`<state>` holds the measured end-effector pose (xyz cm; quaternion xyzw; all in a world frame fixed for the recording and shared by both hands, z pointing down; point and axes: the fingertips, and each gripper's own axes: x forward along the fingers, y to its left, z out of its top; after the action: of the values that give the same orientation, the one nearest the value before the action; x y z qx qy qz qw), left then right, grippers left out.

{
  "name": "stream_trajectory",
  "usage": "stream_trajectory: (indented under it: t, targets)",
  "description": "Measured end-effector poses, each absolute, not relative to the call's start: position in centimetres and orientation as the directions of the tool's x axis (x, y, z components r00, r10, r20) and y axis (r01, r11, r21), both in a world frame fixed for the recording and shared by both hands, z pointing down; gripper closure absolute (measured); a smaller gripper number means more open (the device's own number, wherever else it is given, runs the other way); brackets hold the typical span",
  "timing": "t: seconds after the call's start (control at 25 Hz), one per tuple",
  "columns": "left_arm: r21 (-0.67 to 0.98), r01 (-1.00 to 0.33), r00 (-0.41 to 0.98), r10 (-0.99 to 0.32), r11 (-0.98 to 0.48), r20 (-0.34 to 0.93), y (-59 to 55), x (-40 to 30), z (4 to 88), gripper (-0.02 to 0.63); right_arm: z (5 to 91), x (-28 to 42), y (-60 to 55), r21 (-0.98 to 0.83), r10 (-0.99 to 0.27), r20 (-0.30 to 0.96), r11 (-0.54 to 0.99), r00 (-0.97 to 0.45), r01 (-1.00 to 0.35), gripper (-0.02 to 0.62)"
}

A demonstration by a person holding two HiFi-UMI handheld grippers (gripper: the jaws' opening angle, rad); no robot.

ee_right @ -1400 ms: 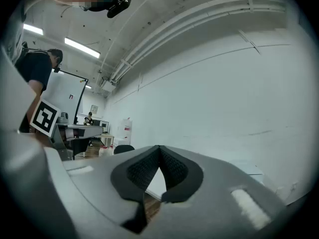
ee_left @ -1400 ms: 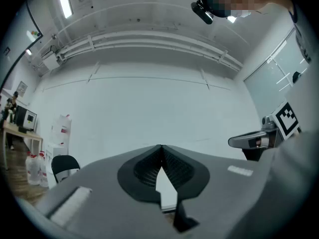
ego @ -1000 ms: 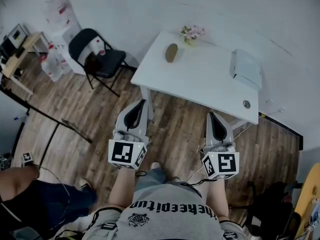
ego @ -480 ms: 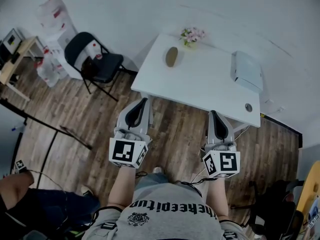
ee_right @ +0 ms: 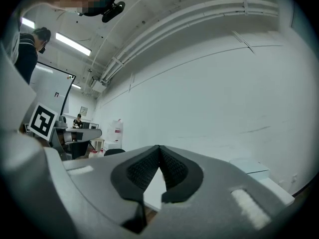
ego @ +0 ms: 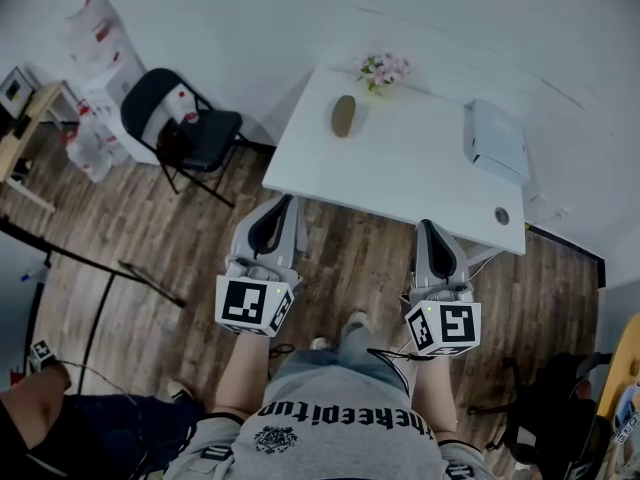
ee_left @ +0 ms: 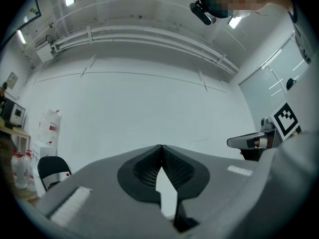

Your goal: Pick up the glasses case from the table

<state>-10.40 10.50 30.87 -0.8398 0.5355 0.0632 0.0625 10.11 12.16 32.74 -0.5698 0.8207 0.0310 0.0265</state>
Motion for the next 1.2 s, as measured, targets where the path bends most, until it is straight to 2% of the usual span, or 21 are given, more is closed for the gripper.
stream_trajectory:
  t: [0.4, 1.2]
  targets:
    - [-0.032, -0.915, 0.402, -0.901, -0.403, -0.163, 6.7, -10.4, 31.8, 0.591, 33.7, 10.1, 7.8, 0.015, -0.926, -0.066, 0.371, -0.371, -0.928, 0.592]
    - [-0.028, -0.94, 0.339, -0.927, -0.339, -0.158, -7.7, -8.1, 30.9, 0.591, 32.9, 11.7, -8.0, 0.012, -0.892, -0.071, 0.446, -0.446, -0.895, 0.592]
